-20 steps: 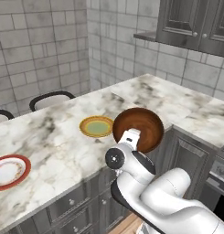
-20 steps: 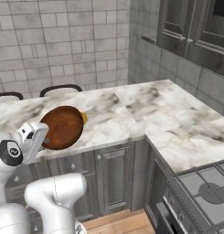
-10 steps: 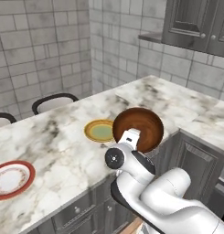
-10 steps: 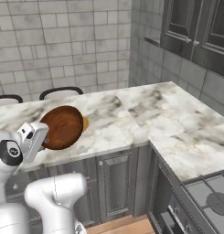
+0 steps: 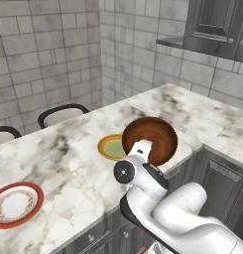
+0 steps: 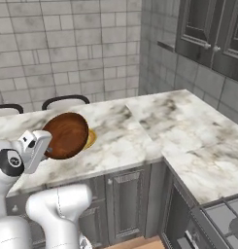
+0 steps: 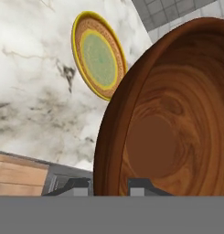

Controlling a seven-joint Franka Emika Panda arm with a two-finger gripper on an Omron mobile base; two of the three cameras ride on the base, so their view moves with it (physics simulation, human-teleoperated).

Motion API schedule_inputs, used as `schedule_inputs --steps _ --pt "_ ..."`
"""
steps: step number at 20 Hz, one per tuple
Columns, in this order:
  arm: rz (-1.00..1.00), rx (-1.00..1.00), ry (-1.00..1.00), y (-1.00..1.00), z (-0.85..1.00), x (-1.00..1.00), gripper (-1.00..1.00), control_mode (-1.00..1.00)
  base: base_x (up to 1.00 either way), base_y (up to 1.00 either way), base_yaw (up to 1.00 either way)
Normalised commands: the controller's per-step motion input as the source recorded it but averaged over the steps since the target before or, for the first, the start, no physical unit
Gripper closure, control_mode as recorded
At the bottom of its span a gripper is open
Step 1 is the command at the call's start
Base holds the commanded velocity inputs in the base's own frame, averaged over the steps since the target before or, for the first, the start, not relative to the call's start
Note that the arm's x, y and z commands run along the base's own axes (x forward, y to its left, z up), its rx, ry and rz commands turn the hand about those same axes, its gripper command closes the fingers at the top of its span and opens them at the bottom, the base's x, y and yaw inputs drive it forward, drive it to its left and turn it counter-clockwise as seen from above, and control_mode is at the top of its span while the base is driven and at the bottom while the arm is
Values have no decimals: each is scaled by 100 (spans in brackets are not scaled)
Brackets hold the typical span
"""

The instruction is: Move the bowls from the cabinet to the plates on the dining table.

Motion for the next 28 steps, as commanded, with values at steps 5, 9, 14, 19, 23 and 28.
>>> schedule_inputs --steps 5,9,14,19,23,28 --pt "0 0 0 0 0 0 100 100 35 0 0" --pt "0 0 0 0 0 0 100 100 19 0 0" --pt "0 0 0 0 0 0 100 100 10 0 0" --pt "0 0 0 0 0 0 100 100 14 0 0" --pt "0 0 0 0 0 1 100 -100 2 0 0" --pt "0 0 3 0 -10 26 100 -100 0 0 0"
